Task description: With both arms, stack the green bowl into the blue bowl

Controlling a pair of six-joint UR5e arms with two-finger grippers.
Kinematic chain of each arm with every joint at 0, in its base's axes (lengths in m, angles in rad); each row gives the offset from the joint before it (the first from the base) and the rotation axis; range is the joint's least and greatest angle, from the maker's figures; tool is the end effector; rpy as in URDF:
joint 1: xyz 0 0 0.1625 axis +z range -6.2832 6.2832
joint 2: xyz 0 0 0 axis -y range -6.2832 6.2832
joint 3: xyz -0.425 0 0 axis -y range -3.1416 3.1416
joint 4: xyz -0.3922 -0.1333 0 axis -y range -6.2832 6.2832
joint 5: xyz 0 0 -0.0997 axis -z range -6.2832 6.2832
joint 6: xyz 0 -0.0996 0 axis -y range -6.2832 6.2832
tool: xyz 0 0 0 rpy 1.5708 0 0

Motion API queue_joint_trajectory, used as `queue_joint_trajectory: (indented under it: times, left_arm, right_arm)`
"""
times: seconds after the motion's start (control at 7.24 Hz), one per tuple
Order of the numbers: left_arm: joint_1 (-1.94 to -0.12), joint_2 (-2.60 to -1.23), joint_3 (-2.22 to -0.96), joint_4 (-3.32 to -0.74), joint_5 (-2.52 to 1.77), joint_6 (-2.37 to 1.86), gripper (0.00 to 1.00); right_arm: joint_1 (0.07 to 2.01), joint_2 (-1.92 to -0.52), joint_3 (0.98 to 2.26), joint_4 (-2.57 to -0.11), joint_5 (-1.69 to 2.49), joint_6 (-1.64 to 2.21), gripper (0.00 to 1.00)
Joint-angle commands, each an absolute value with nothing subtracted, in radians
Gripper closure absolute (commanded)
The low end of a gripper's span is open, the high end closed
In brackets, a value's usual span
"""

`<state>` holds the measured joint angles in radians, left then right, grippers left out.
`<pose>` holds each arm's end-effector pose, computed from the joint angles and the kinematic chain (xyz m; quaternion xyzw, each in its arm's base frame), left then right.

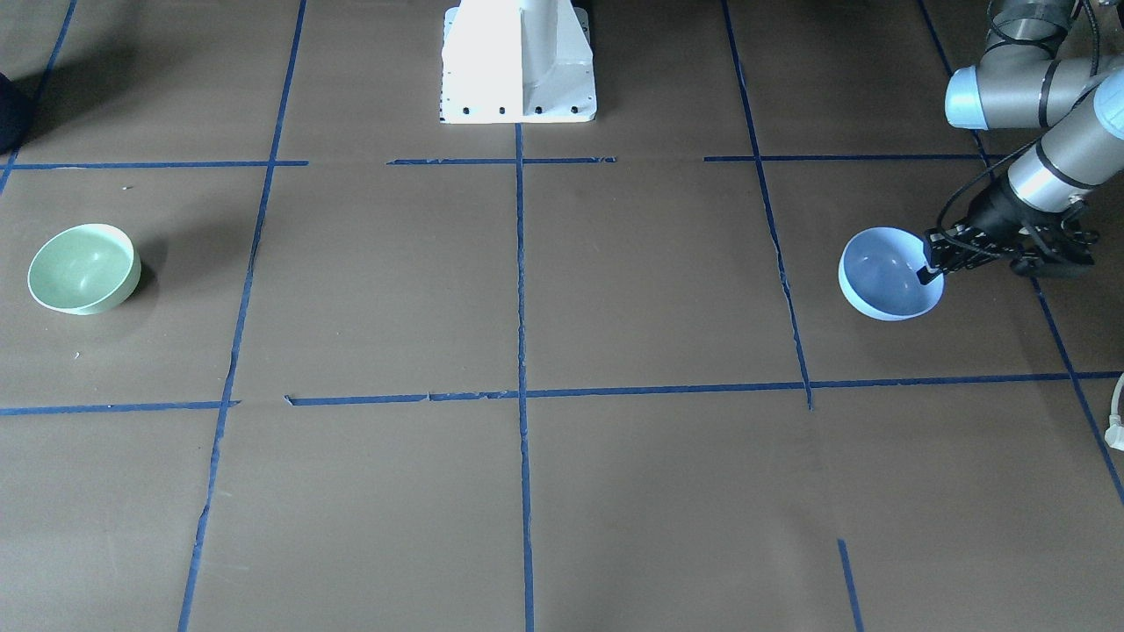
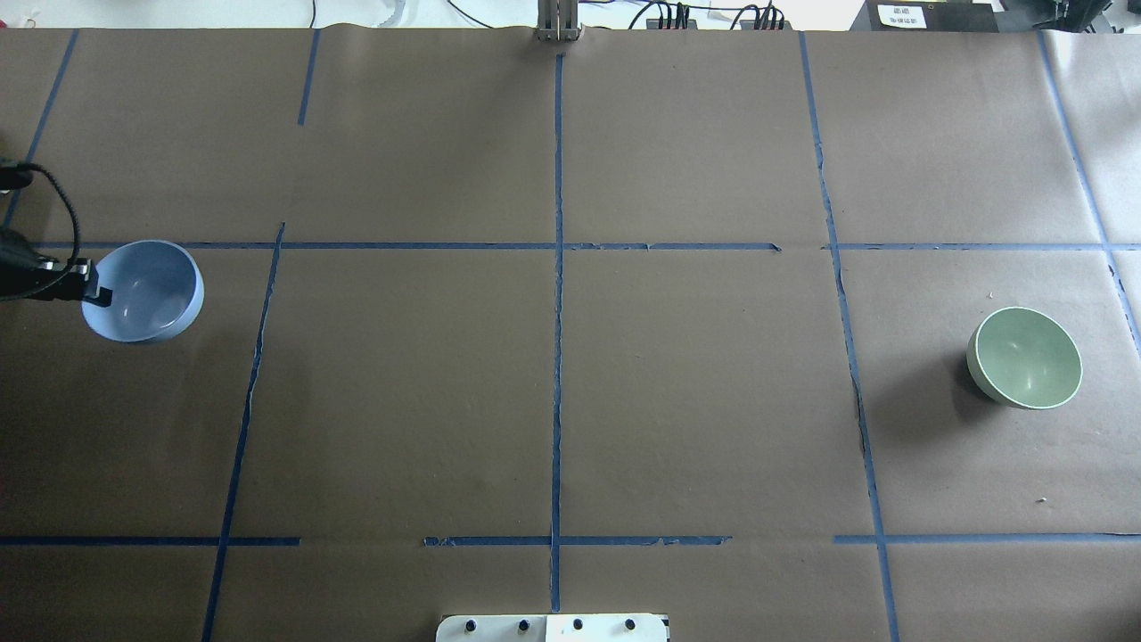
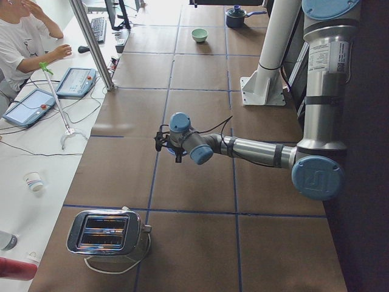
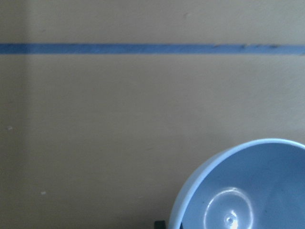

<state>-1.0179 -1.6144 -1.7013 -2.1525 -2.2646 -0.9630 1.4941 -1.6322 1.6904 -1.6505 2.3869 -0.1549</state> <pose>0.2190 -0.4875 0.5065 0.0348 0.4680 -0.0552 0.8813 0.0250 -0.4670 0.6342 0.0057 -0.3969 -0.1018 0.9122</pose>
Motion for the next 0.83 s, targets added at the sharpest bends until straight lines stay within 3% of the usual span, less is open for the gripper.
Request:
queue_joint_trajectory:
  times: [0.0, 0.41, 0.69]
  left_arm:
    - [-0.840, -1.870, -1.732, -2.001, -2.188, -1.229, 1.00]
    - [-0.533, -2.197, -1.650, -1.818, -1.900, -1.487, 1.00]
    - [-0.474, -2.256, -1.574, -1.830, -1.839, -1.520, 1.00]
  right_arm:
    - [1.494, -1.632, 1.690, -1.651, 2.387, -0.155, 0.00]
    - [1.494, -1.632, 1.687, -1.651, 2.387, -0.155, 0.00]
    - [1.494, -1.632, 1.686, -1.651, 2.387, -0.155, 0.00]
